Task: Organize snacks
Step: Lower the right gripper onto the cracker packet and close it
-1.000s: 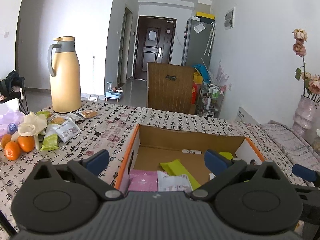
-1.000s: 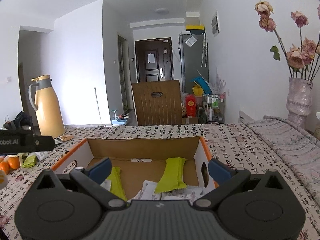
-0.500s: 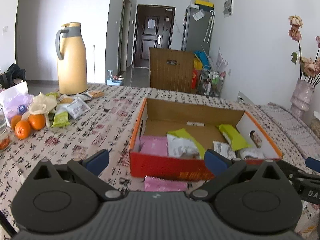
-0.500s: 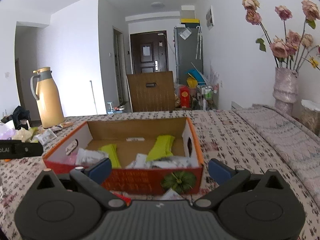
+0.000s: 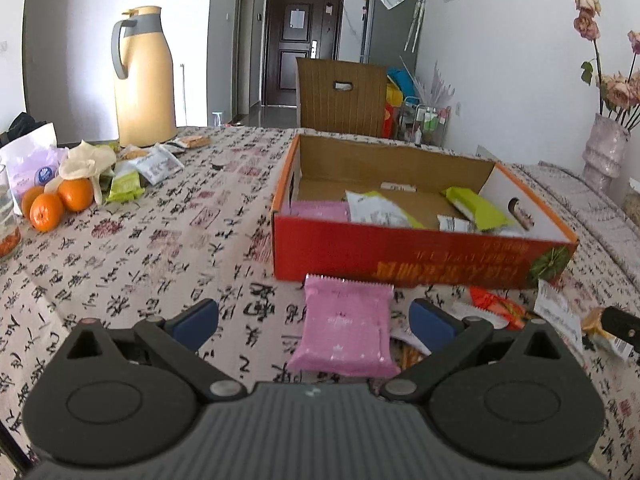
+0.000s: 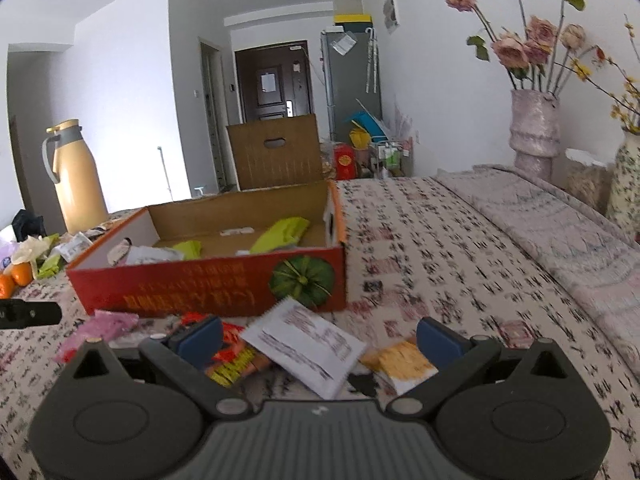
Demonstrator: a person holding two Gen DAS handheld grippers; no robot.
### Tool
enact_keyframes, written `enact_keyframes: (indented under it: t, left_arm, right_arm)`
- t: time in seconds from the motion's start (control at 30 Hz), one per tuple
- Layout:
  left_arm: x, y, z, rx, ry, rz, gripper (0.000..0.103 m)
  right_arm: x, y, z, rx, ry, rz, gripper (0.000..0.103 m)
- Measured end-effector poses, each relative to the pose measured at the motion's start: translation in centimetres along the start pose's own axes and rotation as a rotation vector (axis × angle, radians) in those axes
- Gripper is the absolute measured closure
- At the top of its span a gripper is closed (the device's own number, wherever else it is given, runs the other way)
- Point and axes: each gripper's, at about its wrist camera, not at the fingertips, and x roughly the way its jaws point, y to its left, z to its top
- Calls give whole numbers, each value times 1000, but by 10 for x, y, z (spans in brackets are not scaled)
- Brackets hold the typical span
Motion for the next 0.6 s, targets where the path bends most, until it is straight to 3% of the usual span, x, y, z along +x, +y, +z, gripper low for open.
enact_keyframes:
  t: [0.6]
  left_arm:
    - [23, 1, -22, -1, 13, -13, 0]
  right_arm:
    - [-8, -24, -18, 14, -5, -20, 0]
